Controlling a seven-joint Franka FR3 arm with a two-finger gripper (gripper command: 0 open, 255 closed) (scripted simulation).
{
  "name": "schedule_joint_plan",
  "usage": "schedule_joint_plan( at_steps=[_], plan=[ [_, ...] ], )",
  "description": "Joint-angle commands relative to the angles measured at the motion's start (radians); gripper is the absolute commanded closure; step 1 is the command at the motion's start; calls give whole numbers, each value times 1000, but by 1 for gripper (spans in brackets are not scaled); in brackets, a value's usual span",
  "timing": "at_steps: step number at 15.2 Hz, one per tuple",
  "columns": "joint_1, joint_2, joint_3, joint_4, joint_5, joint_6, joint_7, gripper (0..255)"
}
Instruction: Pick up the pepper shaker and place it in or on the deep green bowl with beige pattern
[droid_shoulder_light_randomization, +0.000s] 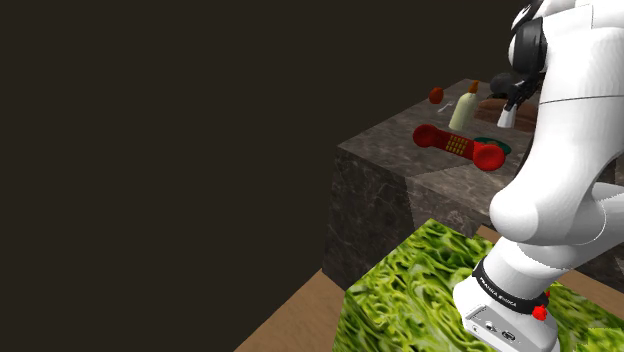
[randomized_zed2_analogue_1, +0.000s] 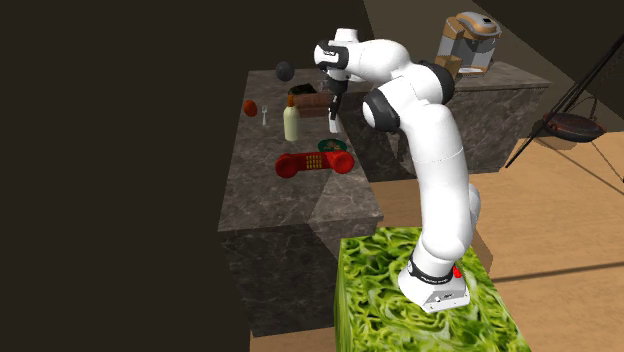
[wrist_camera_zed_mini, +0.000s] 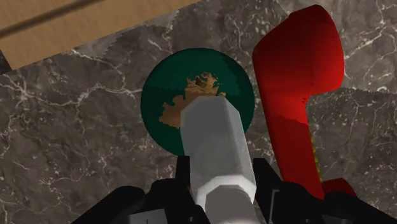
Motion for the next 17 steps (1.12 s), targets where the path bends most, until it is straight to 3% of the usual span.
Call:
schedule_joint_plan(
  at_steps=[1, 14, 17],
  plan=[
    [-6, 11, 4, -10, 8, 18, -10, 255],
    [4, 51, 27, -141, 49, 173, -52, 255],
    [4, 51, 27, -141, 49, 173, -52, 255]
  ],
)
